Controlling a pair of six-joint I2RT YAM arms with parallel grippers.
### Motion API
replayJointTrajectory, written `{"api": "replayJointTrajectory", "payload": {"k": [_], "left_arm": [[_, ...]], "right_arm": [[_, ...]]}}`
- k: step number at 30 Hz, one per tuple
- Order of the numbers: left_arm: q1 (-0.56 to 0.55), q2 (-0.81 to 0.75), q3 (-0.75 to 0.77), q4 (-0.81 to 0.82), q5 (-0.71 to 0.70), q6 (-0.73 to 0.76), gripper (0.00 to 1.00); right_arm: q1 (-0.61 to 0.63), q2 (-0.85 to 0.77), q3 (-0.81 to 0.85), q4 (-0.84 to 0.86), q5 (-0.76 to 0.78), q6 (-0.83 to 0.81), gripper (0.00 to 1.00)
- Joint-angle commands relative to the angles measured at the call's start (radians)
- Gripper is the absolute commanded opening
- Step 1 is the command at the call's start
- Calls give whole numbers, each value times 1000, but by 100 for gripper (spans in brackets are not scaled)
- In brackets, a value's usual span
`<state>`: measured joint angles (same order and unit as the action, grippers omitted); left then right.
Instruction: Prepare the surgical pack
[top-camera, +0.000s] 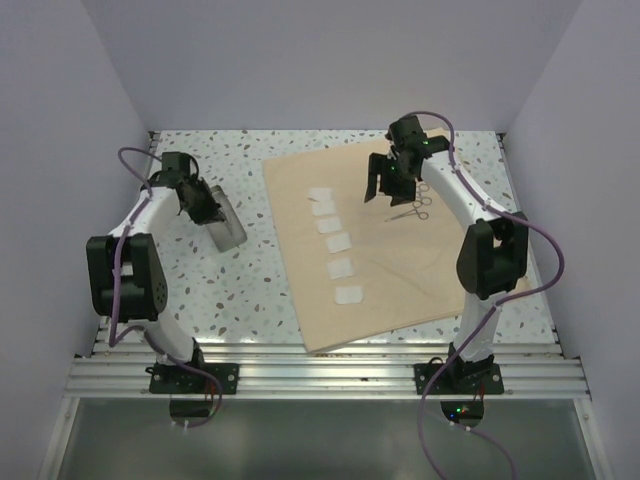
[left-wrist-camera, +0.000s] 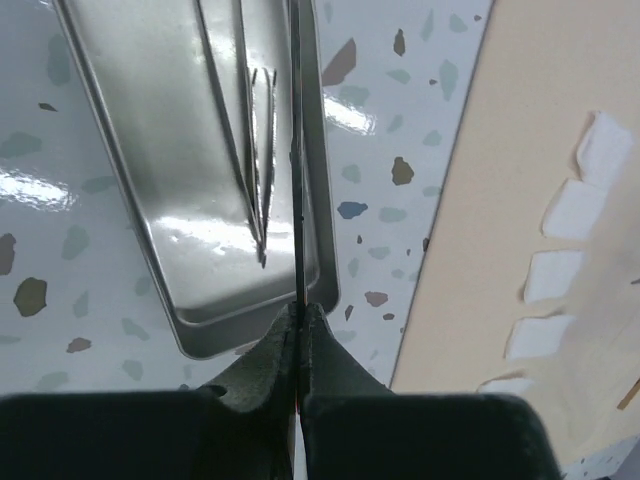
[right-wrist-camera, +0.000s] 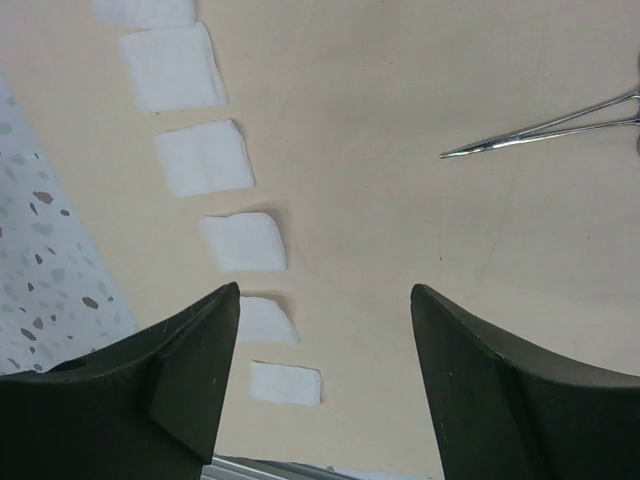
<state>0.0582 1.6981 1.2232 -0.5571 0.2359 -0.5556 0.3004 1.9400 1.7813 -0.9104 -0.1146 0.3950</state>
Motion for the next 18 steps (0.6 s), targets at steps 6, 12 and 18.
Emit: {"api": "replayJointTrajectory", "payload": {"k": [6,12,18], "left_arm": [[51,124,110,-78,-49,48,0],[58,159,136,-122,-87,65,4],[60,153,145,-130,-96,71,27]], "right_arm": [[-1,49,36,-47,67,-82,74],[-30,88,87,-76,111,-114,75],[-53,178,153,-120,289,-183,74]]}}
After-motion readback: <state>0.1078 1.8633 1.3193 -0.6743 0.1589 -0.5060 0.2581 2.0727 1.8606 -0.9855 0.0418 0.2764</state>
